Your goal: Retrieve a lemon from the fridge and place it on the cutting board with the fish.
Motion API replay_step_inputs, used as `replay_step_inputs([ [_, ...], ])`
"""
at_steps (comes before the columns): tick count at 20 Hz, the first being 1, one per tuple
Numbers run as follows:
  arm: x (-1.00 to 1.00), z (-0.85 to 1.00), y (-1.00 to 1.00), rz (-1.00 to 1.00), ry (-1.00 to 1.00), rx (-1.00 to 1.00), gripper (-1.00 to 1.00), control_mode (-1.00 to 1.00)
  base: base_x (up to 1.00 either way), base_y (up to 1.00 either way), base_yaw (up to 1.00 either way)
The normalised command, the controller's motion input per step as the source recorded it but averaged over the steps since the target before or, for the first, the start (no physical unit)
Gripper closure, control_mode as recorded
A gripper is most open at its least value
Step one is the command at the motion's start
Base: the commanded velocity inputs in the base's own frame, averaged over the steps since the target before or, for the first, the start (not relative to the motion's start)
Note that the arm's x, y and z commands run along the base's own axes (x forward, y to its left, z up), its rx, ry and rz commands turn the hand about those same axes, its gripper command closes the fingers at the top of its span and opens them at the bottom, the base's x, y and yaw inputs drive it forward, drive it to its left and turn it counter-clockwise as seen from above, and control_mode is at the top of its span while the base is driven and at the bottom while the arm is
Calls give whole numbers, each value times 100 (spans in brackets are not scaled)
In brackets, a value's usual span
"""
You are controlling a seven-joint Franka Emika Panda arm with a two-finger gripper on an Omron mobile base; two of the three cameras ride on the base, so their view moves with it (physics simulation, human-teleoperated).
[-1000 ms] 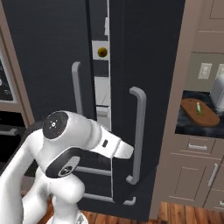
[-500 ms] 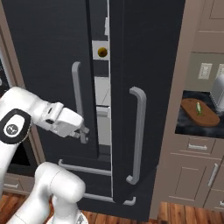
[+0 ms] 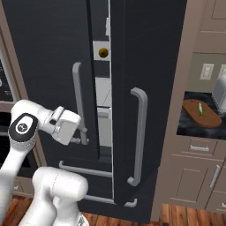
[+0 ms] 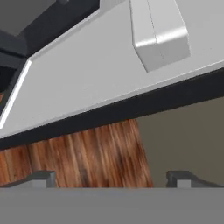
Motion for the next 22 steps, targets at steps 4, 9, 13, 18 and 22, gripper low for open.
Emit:
replay_step_inputs([
  [4,84,-55,-16,14,28,0,-100,-100,0,0,0],
  [9,36,-62,-22,8,9,2,-100,-100,0,0,0],
  [13,43,-36,-26,9,0,2,-100,-100,0,0,0],
  [18,22,-17,-44,7,0,2,-100,-100,0,0,0],
  [22,0,-21,-65,0,6,0,-100,-100,0,0,0],
])
